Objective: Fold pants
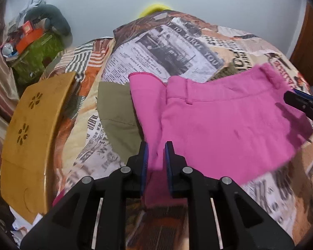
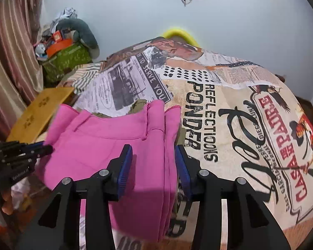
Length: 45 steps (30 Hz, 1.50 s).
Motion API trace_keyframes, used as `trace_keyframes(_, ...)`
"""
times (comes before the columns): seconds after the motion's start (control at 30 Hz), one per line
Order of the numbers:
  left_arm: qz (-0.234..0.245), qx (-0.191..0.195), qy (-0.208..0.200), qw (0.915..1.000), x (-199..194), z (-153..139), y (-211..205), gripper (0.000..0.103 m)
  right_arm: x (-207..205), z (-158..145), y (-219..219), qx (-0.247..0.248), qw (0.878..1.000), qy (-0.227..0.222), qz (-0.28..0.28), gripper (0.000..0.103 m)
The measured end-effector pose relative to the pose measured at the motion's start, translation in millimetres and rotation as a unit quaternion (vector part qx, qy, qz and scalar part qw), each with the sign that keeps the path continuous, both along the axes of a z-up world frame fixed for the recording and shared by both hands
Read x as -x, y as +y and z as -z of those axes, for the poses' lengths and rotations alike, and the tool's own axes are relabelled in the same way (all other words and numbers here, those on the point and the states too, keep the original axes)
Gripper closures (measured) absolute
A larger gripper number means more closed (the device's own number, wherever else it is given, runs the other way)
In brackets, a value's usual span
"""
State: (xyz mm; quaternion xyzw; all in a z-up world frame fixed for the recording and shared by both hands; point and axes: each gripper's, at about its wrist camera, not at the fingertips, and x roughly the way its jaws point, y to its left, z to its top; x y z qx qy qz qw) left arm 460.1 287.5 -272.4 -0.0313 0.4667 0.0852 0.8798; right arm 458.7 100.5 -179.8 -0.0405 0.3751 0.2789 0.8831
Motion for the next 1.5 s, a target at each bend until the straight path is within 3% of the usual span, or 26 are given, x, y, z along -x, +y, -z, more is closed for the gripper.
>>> trace_keyframes(0.2,0.014,0.0,-0.039,0.9992,44.9,-61.1,-14.6,0.086,33.5,-41.6,-12.3,-0.021,1.0,-0.017,-0.01,0.064)
trace_keyframes(0.37,0.017,0.001,-0.1,0.9948,92.9,-132.8,-29.8,0.085,79.8,-98.2,-24.2,-0.04,0.996,-0.072,-0.026,0.064)
trace_keyframes(0.5,0.015,0.001,-0.152,0.9882,135.3,-183.2,-45.3,0.074,125.9,-144.9,-37.9,-0.061,0.991,-0.116,-0.039,0.064)
trace_keyframes(0.77,0.02,-0.005,-0.267,0.9633,245.4,-267.4,-88.4,0.071,226.1,-211.6,-80.2,-0.143,0.971,-0.184,-0.058,0.064)
trace_keyframes(1.0,0.034,-0.021,-0.339,0.9398,332.6,-304.5,-129.0,0.071,309.6,-239.9,-104.4,-0.175,0.95,-0.252,-0.062,0.064)
trace_keyframes(1.1,0.031,-0.038,-0.365,0.9297,364.8,-310.4,-145.5,0.063,339.6,-245.6,-112.1,-0.182,0.941,-0.277,-0.064,0.064)
trace_keyframes(1.33,0.02,-0.071,-0.415,0.907,427.0,-313.6,-174.7,0.032,383.5,-247.7,-120.4,-0.186,0.927,-0.321,-0.062,0.063)
trace_keyframes(1.37,0.017,-0.071,-0.419,0.9048,432.9,-314.1,-176.5,0.024,387.1,-248.4,-121.6,-0.188,0.926,-0.322,-0.062,0.06)
trace_keyframes(1.43,0.014,-0.067,-0.43,0.9004,445.4,-315.8,-178.1,0.013,388.3,-247.9,-123.1,-0.195,0.924,-0.325,-0.057,0.037)
trace_keyframes(1.5,0.01,-0.064,-0.44,0.8958,453.5,-316.6,-177.8,0.006,392.0,-247.0,-124.6,-0.202,0.919,-0.334,-0.049,0.029)
